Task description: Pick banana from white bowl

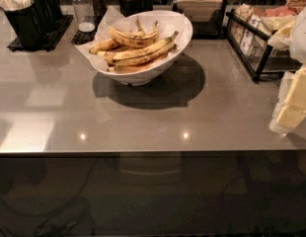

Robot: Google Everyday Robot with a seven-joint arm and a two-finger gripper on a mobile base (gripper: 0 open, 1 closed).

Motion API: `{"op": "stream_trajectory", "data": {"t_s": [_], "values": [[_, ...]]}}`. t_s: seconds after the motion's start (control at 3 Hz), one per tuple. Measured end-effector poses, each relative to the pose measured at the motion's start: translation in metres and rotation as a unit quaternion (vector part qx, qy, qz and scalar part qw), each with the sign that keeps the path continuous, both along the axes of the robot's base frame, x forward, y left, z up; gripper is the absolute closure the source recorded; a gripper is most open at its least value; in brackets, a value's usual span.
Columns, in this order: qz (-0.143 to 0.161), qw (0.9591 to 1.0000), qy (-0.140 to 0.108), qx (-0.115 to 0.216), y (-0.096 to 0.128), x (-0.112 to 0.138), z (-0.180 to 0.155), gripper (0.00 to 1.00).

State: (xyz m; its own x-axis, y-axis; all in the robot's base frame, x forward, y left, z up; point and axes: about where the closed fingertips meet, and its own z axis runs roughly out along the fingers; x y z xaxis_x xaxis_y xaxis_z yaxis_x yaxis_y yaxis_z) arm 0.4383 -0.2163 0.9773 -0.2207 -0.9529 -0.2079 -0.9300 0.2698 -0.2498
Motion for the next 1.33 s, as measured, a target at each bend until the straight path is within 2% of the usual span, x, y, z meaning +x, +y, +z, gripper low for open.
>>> {"op": "stream_trajectory", "data": {"t_s": [0.33, 0.67, 1.0, 1.33], "values": [[0.001, 1.0000, -0.002, 0.001, 0.001, 0.002, 0.001, 0.00], [0.029, 0.9991, 0.000, 0.031, 0.022, 0.034, -0.001, 0.00], [0.029, 0.9991, 0.000, 0.031, 0.022, 0.034, -0.001, 0.00], [0.058, 0.9974, -0.017, 0.040, 0.043, 0.056, 0.004, 0.00]]}}
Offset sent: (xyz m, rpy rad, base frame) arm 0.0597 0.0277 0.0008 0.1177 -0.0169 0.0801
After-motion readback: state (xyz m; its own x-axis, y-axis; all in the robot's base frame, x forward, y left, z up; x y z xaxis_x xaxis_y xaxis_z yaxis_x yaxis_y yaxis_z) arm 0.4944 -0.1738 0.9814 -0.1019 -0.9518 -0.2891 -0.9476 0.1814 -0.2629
